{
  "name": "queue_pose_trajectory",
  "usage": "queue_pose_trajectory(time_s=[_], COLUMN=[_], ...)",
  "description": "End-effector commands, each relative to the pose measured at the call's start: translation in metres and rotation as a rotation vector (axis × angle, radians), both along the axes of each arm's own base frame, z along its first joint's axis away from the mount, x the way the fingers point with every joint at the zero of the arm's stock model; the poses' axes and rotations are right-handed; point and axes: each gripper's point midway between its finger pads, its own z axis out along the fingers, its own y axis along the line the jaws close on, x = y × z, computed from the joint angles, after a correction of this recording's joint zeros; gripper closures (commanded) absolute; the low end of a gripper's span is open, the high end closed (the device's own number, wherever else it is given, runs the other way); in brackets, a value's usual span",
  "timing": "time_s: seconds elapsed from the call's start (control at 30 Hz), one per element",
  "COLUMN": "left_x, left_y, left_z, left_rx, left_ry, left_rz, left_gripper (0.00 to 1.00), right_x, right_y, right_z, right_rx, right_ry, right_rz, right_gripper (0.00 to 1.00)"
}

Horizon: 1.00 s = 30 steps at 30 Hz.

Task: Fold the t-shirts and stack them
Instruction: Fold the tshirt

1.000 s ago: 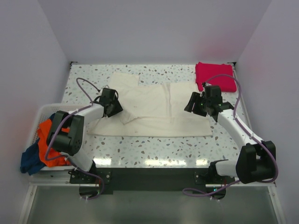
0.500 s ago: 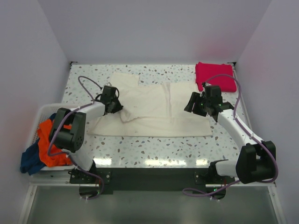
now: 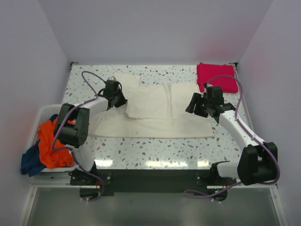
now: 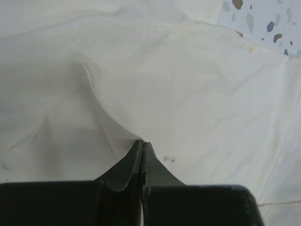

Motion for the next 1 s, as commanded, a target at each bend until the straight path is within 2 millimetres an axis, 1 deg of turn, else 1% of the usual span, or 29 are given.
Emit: queue_pose_trajectory(time_s=[0.0, 0.07, 0.1, 0.13, 0.2, 0.3, 0.4, 0.47, 0.5, 0.53, 0.57, 0.6, 0.63, 0.7, 0.73, 0.77, 0.8, 0.83, 0.87, 0.93, 0.97], left_x=[0.029, 0.035, 0.036, 0.040, 0.042, 0.049, 0.052, 0.054, 0.057, 0.058, 0.059, 0.059, 0.058, 0.054, 0.052, 0.046, 0.039, 0.035, 0.027, 0.015, 0.008], left_y=[-0.018, -0.021, -0.022, -0.022, -0.023, -0.026, -0.028, -0.029, -0.029, -0.028, -0.026, -0.024, -0.023, -0.024, -0.024, -0.032, -0.035, -0.036, -0.049, -0.056, -0.065], left_z=[0.028, 0.030, 0.026, 0.030, 0.026, 0.028, 0.028, 0.030, 0.034, 0.037, 0.039, 0.046, 0.049, 0.063, 0.066, 0.068, 0.072, 0.072, 0.073, 0.074, 0.073], left_rx=[-0.074, -0.087, -0.087, -0.090, -0.092, -0.101, -0.106, -0.104, -0.101, -0.088, -0.071, -0.061, -0.044, -0.021, 0.006, 0.024, 0.049, 0.099, 0.120, 0.179, 0.197], left_ry=[-0.088, -0.090, -0.081, -0.088, -0.074, -0.080, -0.083, -0.087, -0.092, -0.098, -0.103, -0.111, -0.122, -0.138, -0.142, -0.140, -0.128, -0.129, -0.129, -0.114, -0.109], left_rz=[-0.012, -0.009, -0.007, -0.002, 0.002, 0.000, -0.002, -0.005, -0.010, -0.019, -0.014, -0.019, -0.035, -0.059, -0.081, -0.113, -0.137, -0.168, -0.217, -0.306, -0.359], left_gripper=[1.00, 1.00, 1.00, 1.00, 1.00, 1.00, 1.00, 1.00, 0.92, 0.81, 0.69, 0.53, 0.49, 0.46, 0.46, 0.47, 0.48, 0.49, 0.50, 0.52, 0.54], right_x=[0.012, 0.013, 0.013, 0.013, 0.013, 0.014, 0.015, 0.018, 0.018, 0.019, 0.022, 0.022, 0.022, 0.024, 0.025, 0.025, 0.026, 0.026, 0.026, 0.026, 0.025], right_y=[-0.002, -0.003, -0.005, -0.006, -0.007, -0.010, -0.016, -0.023, -0.025, -0.030, -0.038, -0.042, -0.047, -0.061, -0.066, -0.074, -0.080, -0.085, -0.094, -0.102, -0.109], right_z=[0.016, 0.015, 0.015, 0.015, 0.013, 0.012, 0.009, 0.009, 0.008, 0.008, 0.010, 0.005, 0.004, 0.003, -0.001, -0.004, -0.006, -0.012, -0.015, -0.026, -0.030], right_rx=[-0.019, -0.026, -0.034, -0.038, -0.046, -0.058, -0.078, -0.110, -0.117, -0.139, -0.170, -0.192, -0.211, -0.251, -0.255, -0.256, -0.258, -0.254, -0.251, -0.248, -0.251], right_ry=[-0.065, -0.064, -0.064, -0.065, -0.060, -0.059, -0.051, -0.051, -0.045, -0.045, -0.049, -0.028, -0.022, -0.007, 0.006, 0.017, 0.023, 0.041, 0.053, 0.085, 0.099], right_rz=[-0.006, -0.012, -0.018, -0.020, -0.026, -0.037, -0.065, -0.100, -0.106, -0.129, -0.163, -0.177, -0.193, -0.244, -0.258, -0.288, -0.308, -0.318, -0.341, -0.360, -0.376], right_gripper=[0.41, 0.41, 0.41, 0.41, 0.41, 0.41, 0.41, 0.41, 0.41, 0.41, 0.41, 0.41, 0.40, 0.40, 0.40, 0.41, 0.41, 0.41, 0.41, 0.42, 0.43])
